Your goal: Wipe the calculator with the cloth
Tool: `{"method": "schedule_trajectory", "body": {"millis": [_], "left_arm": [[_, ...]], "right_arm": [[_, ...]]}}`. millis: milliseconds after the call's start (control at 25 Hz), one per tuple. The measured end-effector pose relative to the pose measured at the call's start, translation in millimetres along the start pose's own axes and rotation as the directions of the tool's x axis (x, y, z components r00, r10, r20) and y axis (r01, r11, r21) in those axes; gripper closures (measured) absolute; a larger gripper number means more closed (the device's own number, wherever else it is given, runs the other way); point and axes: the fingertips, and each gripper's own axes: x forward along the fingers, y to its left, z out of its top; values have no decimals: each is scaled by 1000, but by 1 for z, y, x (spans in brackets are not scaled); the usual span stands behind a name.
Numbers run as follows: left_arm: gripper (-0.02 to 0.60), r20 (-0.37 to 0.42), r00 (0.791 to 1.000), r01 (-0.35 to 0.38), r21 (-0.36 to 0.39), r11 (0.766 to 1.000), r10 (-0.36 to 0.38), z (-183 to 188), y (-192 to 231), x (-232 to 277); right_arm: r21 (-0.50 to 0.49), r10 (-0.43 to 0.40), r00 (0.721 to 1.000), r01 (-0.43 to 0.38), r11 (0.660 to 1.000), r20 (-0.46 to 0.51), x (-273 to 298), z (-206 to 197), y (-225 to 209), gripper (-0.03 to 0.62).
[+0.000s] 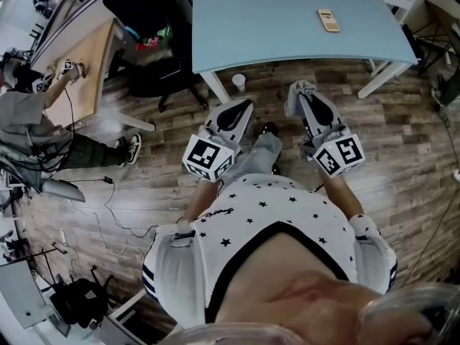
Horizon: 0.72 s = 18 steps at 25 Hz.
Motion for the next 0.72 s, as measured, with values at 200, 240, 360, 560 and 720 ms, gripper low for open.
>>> {"method": "schedule_trajectory", "body": {"millis": [200, 240, 360, 560, 720], "left_arm": [[551, 3, 997, 71, 10, 997, -71, 4, -1, 36], [551, 3, 997, 83, 9, 996, -83, 4, -1, 44], [551, 9, 993, 120, 9, 993, -120, 7, -2, 69], [551, 23, 987, 159, 5, 987, -159, 11, 5, 105], [551, 33, 988, 153, 1, 988, -153, 16, 19, 129]], "right_arm": [[-2, -62, 998, 62, 998, 17, -3, 7, -29, 559], [1, -73, 997, 73, 997, 16, -4, 8, -35, 559], [0, -102, 995, 102, 995, 14, -6, 11, -56, 559], [-12, -139, 990, 139, 990, 5, 1, 17, -88, 559], [-18, -135, 991, 135, 991, -5, 14, 21, -107, 559]]}}
